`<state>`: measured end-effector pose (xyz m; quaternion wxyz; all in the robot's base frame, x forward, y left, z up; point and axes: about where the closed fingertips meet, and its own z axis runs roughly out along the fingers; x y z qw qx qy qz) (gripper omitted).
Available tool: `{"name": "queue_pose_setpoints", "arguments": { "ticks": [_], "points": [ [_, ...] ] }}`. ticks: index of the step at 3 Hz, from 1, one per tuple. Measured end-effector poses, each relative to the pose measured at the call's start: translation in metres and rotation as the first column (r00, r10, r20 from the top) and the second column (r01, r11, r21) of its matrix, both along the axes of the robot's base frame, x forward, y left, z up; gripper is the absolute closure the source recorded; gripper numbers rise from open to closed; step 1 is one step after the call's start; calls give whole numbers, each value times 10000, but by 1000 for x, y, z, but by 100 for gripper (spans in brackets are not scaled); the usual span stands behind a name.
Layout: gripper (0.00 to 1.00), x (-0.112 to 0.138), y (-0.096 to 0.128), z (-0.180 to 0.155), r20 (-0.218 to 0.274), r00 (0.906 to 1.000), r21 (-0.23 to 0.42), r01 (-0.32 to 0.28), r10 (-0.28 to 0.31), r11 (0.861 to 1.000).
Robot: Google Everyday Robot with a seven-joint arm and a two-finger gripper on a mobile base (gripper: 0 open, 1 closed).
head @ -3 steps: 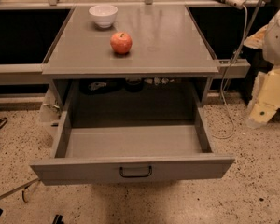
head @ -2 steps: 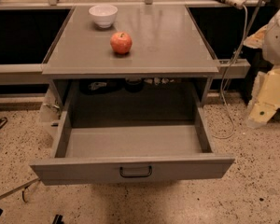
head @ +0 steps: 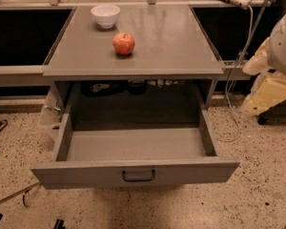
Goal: Close top drawer
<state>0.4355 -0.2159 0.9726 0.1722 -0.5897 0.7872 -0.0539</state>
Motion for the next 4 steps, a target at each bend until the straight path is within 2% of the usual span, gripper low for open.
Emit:
{"name": "queue_pose_setpoints", "arguments": {
  "ticks": [1, 2, 3, 4],
  "points": [
    [65, -6, 5, -31, -106, 9999, 240, -25, 27, 9997],
    [89, -8, 15, -88, -569, 9981, 792, -199, 244, 9967],
    [100, -3, 35, -160, -1385, 9882, 1717, -417, 660, 9843],
    [100, -3, 35, -160, -1385, 9882, 1717, -417, 660, 9843]
  ]
}}
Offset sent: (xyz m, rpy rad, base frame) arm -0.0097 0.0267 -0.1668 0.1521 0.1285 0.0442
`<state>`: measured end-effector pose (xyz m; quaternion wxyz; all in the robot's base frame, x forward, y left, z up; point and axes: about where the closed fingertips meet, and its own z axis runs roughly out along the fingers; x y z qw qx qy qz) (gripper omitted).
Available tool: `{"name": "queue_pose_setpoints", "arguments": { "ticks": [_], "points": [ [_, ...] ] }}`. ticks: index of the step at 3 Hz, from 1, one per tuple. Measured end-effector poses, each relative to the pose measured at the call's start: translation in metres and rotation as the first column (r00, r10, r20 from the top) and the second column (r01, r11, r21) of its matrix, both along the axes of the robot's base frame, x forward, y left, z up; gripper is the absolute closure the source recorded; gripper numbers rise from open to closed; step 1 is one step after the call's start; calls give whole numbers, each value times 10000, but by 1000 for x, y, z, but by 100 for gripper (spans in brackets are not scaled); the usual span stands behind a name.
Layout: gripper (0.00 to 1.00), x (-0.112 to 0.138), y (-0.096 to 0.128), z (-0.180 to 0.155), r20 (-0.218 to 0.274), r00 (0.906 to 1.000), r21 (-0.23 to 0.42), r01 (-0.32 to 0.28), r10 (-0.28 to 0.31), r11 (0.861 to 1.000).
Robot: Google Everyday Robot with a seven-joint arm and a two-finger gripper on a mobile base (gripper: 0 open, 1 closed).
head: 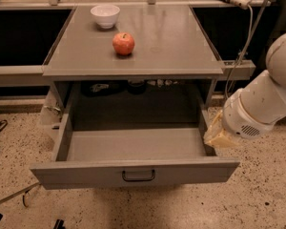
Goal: Close top drawer
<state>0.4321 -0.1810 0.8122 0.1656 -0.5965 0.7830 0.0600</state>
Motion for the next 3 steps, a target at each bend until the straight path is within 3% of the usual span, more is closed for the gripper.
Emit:
{"name": "queue_pose_setpoints", "arguments": {
  "ticks": [1, 2, 3],
  "points": [
    [100, -9, -10, -4, -389, 9991, 346, 204, -191, 9992],
    [100, -29, -15, -43, -1048, 9945, 1347, 101, 41, 9908],
    [100, -43, -8, -88, -1475, 9851, 2355, -516, 882, 9705]
  ]
}}
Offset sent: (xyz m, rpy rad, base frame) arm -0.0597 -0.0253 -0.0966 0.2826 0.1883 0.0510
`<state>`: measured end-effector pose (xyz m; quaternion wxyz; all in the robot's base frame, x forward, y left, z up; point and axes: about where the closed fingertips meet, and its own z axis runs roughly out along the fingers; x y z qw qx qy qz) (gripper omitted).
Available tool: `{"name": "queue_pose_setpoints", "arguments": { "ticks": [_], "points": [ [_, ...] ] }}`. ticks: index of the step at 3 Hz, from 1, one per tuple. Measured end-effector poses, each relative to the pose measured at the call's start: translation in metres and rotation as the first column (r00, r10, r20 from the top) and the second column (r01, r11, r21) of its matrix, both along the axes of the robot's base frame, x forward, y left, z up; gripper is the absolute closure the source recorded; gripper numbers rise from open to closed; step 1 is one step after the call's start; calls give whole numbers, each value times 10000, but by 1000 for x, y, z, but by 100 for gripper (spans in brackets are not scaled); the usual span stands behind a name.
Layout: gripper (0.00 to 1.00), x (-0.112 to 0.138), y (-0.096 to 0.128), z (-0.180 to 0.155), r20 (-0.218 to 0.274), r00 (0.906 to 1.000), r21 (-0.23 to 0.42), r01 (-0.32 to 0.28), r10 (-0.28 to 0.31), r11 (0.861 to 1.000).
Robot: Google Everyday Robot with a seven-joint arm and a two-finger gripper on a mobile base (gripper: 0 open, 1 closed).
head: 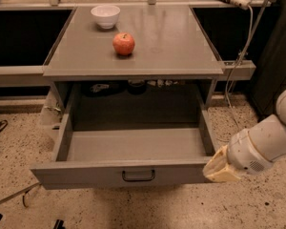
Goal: Close top drawer
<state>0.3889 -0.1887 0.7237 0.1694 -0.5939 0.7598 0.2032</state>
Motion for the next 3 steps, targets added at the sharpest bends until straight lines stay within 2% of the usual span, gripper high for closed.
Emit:
{"name": "queue_pose_setpoints", "arguments": {
  "ticks": [1, 2, 3],
  "points": [
    [100, -5, 29, -37, 10, 9918, 1174, -1274, 1282, 9849],
    [100, -5, 29, -36, 7, 9919, 1168, -1264, 1272, 9851],
    [100, 0, 40, -43, 45, 9902, 1034, -1395, 1398, 9848]
  ]
}}
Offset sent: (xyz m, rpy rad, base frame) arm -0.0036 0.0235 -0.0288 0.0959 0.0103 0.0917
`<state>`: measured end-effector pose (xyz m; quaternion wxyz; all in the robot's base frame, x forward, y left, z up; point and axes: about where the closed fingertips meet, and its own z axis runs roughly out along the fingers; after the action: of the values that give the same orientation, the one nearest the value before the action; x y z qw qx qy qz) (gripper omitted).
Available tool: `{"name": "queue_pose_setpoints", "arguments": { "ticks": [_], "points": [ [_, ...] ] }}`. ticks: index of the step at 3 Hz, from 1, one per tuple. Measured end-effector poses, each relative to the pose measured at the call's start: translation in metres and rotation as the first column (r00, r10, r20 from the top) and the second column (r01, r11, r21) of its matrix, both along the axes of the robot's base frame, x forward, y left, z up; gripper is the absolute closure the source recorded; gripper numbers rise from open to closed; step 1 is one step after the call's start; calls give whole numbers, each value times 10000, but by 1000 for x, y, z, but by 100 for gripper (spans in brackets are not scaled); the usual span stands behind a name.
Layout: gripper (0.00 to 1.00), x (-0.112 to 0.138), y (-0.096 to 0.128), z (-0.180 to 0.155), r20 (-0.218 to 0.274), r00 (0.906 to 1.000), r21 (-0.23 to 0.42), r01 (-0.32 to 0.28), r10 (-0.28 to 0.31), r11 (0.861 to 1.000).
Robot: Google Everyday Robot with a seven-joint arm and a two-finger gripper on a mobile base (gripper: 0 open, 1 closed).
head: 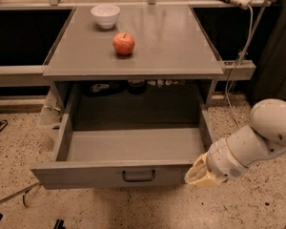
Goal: Close top drawer
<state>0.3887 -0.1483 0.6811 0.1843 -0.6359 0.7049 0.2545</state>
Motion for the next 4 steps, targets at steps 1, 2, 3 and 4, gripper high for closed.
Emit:
{"name": "queue_pose_setpoints", "arguments": {
  "ticks": [1, 2, 3, 4],
  "points": [
    [100, 11, 26, -7, 337, 9994, -126, -16, 20, 9999],
    [100, 26, 53, -10, 901, 9958, -311, 203, -174, 9993],
    [100, 42, 69, -12, 1508, 9848, -293, 913, -859, 9954],
    [100, 44, 71, -13, 1506, 9851, -372, 902, -836, 9952]
  ]
}}
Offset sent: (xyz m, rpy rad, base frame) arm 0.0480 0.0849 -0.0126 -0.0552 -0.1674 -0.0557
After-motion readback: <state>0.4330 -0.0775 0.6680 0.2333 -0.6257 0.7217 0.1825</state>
